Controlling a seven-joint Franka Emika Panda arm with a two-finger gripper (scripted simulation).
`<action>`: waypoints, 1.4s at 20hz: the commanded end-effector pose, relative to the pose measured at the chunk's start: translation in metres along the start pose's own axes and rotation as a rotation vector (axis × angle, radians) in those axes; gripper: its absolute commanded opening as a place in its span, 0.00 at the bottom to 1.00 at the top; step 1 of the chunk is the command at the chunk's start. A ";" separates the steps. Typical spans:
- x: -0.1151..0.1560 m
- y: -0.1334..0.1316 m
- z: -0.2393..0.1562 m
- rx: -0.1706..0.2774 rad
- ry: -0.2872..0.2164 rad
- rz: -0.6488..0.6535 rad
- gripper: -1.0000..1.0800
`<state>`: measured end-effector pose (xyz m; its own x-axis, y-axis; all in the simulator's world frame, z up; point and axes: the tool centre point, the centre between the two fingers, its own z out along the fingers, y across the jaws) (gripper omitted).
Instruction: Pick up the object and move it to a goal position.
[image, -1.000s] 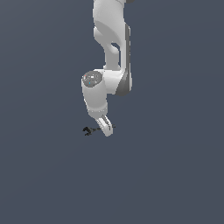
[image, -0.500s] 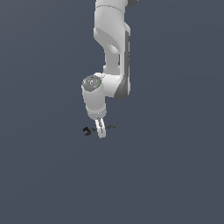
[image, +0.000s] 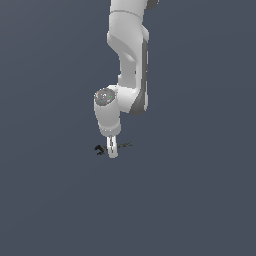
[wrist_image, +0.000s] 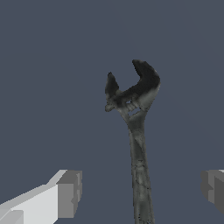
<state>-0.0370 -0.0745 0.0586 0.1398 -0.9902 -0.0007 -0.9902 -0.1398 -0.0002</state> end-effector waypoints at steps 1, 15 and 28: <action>0.000 0.001 0.001 0.000 0.001 0.013 0.96; 0.000 0.002 0.041 0.000 0.000 0.013 0.96; 0.000 0.001 0.051 0.000 0.000 0.014 0.00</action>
<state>-0.0386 -0.0765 0.0095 0.1242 -0.9923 -0.0004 -0.9923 -0.1242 0.0000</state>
